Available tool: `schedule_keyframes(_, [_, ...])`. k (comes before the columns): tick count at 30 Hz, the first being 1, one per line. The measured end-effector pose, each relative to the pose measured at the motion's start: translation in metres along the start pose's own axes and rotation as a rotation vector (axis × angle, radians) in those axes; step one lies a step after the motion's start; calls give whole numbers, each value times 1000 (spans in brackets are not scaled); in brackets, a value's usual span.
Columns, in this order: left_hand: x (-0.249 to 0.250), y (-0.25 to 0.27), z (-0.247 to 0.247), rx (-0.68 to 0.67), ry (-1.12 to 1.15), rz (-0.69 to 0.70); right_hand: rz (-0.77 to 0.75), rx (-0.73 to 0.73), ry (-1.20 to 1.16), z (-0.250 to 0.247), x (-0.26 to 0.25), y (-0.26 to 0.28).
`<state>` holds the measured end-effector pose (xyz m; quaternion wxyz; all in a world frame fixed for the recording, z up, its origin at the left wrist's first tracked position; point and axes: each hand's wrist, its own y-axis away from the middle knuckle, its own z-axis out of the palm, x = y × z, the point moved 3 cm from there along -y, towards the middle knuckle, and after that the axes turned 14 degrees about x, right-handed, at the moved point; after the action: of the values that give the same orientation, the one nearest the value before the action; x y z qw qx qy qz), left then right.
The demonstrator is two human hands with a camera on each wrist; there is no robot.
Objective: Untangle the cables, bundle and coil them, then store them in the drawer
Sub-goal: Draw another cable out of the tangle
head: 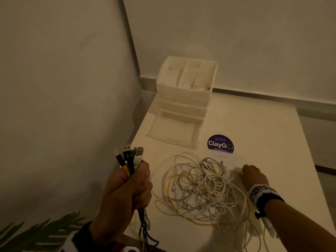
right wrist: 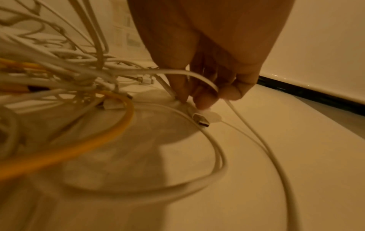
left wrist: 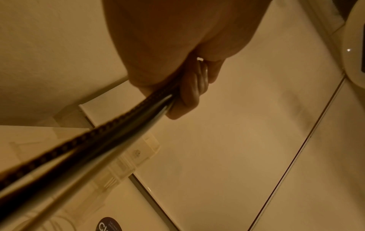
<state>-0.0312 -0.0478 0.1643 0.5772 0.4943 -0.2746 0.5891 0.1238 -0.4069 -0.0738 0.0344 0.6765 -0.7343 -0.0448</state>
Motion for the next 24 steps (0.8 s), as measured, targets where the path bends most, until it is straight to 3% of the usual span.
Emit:
schedule_keyframes(7, [-1,6,0,-14,-18,10,-90,35,184,0,-7,7])
schedule_keyframes(12, [4,11,-3,-1,-16,15,117,132,2,-38,-12,-11])
schedule_keyframes(16, [8,15,-1,-21,-4,43,204,421,-531,-117,-9,-19])
schedule_keyframes(19, [9,17,3,-27,-28,93,136,614,-982,-185,-15,-5])
schedule_keyframes(24, [16,20,10,11,-49,178,119,686,-1714,-293,-43,33])
